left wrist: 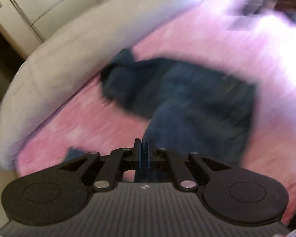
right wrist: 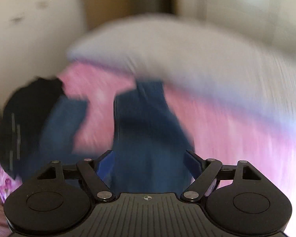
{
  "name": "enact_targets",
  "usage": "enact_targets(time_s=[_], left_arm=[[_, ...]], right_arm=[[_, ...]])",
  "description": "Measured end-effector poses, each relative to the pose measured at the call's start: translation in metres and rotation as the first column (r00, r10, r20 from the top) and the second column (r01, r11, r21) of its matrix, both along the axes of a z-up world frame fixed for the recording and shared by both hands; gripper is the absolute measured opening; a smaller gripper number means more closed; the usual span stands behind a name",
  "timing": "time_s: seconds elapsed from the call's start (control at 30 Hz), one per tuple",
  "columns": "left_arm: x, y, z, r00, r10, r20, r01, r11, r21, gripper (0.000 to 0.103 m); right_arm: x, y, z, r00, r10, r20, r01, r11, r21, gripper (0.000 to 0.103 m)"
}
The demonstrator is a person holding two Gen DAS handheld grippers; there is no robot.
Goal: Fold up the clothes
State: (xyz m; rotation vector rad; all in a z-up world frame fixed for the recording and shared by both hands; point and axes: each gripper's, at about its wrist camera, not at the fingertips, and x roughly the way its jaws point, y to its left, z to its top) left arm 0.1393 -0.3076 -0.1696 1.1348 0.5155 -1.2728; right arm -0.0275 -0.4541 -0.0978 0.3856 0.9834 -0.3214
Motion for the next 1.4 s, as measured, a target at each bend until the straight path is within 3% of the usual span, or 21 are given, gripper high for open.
enact_targets(time_s=[0.07,0.13,0.2,0.3,0.4,0.5,0.53,0.57,0.6,0.67,0.7,0.73,0.8,0.9,0.97,1.03,1.13,1.23,1.3,1.37,1.4], left_arm=[[0.017,-0.01,-0.017,0.996,0.04,0.085,-0.044,0.998,0.046,0.005],[0.021,-0.004,-0.007,0.995,0.061,0.082,-0.062,0.998,0.006,0.009],[0.002,0.013,0.01,0.996,0.032,0.08,-0.026,0.997,-0.077,0.028],[-0.038,0.043,0.024,0.997,-0.066,0.038,0.071,0.984,-0.162,0.044],[-0.089,0.065,-0.008,0.98,-0.194,-0.051,0.191,0.98,-0.058,0.06],[-0.143,0.077,-0.072,0.95,-0.312,0.0,0.308,0.939,0.154,0.062],[-0.158,0.08,-0.095,0.936,-0.35,0.039,0.333,0.917,0.22,0.062],[-0.171,0.082,-0.118,0.918,-0.386,0.09,0.349,0.895,0.277,0.062],[-0.182,0.083,-0.137,0.896,-0.416,0.154,0.352,0.879,0.323,0.065],[-0.196,0.081,-0.168,0.84,-0.461,0.284,0.34,0.857,0.387,0.067],[-0.199,0.078,-0.179,0.814,-0.482,0.324,0.337,0.846,0.412,0.051],[-0.203,0.071,-0.181,0.821,-0.478,0.312,0.332,0.845,0.42,0.034],[-0.219,0.049,-0.165,0.88,-0.431,0.202,0.327,0.856,0.4,0.019],[-0.271,0.013,-0.109,0.924,-0.381,0.016,0.355,0.876,0.327,0.017],[-0.315,-0.006,-0.062,0.928,-0.339,-0.155,0.369,0.895,0.252,0.016],[-0.366,-0.024,-0.023,0.892,-0.33,-0.308,0.396,0.9,0.182,0.017],[-0.435,-0.064,0.005,0.824,-0.294,-0.485,0.375,0.924,0.076,0.018],[-0.488,-0.112,-0.005,0.77,-0.24,-0.592,0.321,0.946,0.034,0.029],[-0.509,-0.131,-0.012,0.729,-0.255,-0.635,0.343,0.939,0.017,0.037],[-0.516,-0.129,-0.005,0.725,-0.282,-0.629,0.366,0.93,0.004,0.042],[-0.509,-0.123,-0.005,0.74,-0.283,-0.61,0.362,0.932,0.007,0.047]], right_arm=[[-0.038,0.003,-0.044,0.992,-0.112,-0.064,0.119,0.985,0.123,0.08],[-0.064,0.007,-0.08,0.973,-0.211,-0.09,0.226,0.947,0.229,0.08],[-0.07,-0.003,-0.106,0.939,-0.339,-0.058,0.339,0.885,0.32,0.08],[-0.062,-0.013,-0.14,0.857,-0.514,-0.027,0.474,0.768,0.431,0.081],[-0.054,-0.028,-0.176,0.789,-0.614,-0.009,0.534,0.68,0.503,0.081],[-0.058,-0.038,-0.2,0.726,-0.688,0.006,0.559,0.596,0.577,0.077],[-0.061,-0.044,-0.202,0.726,-0.688,-0.005,0.556,0.583,0.593,0.066],[-0.065,-0.051,-0.202,0.732,-0.681,-0.021,0.551,0.575,0.605,0.029],[-0.069,-0.057,-0.202,0.738,-0.673,-0.037,0.547,0.566,0.617,0.026],[-0.073,-0.071,-0.188,0.811,-0.585,-0.003,0.47,0.648,0.6,0.022],[-0.075,-0.079,-0.178,0.852,-0.524,0.022,0.418,0.703,0.576,0.02],[-0.081,-0.089,-0.166,0.87,-0.491,0.044,0.387,0.734,0.558,0.02],[-0.096,-0.109,-0.139,0.894,-0.44,0.084,0.335,0.783,0.524,0.018],[-0.125,-0.144,-0.094,0.93,-0.347,0.124,0.266,0.865,0.425,0.018],[-0.15,-0.169,-0.06,0.951,-0.281,0.127,0.228,0.918,0.324,0.018],[-0.177,-0.197,-0.025,0.971,-0.214,0.11,0.186,0.958,0.219,0.018],[-0.217,-0.232,0.018,0.99,-0.126,0.062,0.122,0.99,0.075,0.018],[-0.237,-0.267,0.026,0.99,-0.136,0.037,0.137,0.99,-0.038,0.02],[-0.244,-0.277,0.017,0.986,-0.163,-0.014,0.16,0.979,-0.124,0.035],[-0.254,-0.281,0.011,0.975,-0.217,-0.058,0.201,0.958,-0.206,0.042],[-0.264,-0.277,0.012,0.968,-0.246,-0.04,0.233,0.95,-0.206,0.048]])
